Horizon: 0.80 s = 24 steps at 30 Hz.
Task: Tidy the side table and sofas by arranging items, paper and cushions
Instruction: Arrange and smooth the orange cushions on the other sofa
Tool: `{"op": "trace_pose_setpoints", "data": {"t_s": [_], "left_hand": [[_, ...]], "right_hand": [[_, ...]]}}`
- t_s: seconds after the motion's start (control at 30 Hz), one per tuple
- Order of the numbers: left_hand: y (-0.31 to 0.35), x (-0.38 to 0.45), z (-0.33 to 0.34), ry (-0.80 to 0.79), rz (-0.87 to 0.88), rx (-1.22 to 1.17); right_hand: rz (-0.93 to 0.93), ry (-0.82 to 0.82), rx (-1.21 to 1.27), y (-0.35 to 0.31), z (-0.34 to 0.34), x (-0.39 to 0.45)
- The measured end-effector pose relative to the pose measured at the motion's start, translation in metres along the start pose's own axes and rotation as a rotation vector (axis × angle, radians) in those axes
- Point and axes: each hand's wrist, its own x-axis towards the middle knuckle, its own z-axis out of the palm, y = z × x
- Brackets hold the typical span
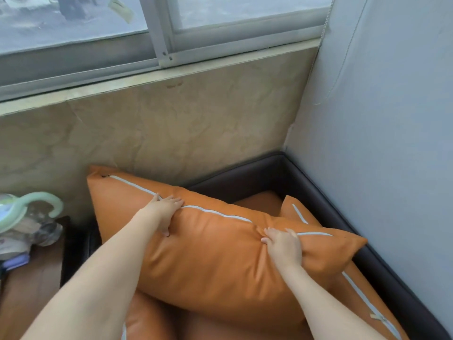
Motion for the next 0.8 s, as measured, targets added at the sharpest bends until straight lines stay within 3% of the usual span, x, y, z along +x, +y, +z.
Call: {"op": "trace_pose_setpoints", "data": {"t_s": [0.07, 0.2, 0.3, 0.37, 0.53, 0.8], "left_hand": [[-0.005, -0.007, 0.011, 0.082, -0.001, -0.192], [0.003, -0.019, 0.044, 0.423, -0.103, -0.6], [0.014, -0.029, 0.055, 0.564, -0.232, -0.607], [0.008, -0.037, 0.052, 0.591, -0.276, -0.607], [-0.017, -0.063, 0.02, 0.691, -0.352, -0.708], [-0.063, -0.11, -0.05, 1.019, -0.518, -0.854]], "right_hand": [[-0.05, 0.127, -0.007, 0.003, 0.009, -0.003], [-0.03, 0.118, -0.061, -0.011, 0.0, -0.007], [0.134, -0.007, -0.001, -0.027, -0.013, -0.011], [0.147, 0.004, 0.03, -0.03, -0.019, -0.013], [0.026, 0.099, 0.013, -0.056, -0.074, 0.002], [-0.271, 0.294, -0.071, -0.117, -0.181, 0.072]]}}
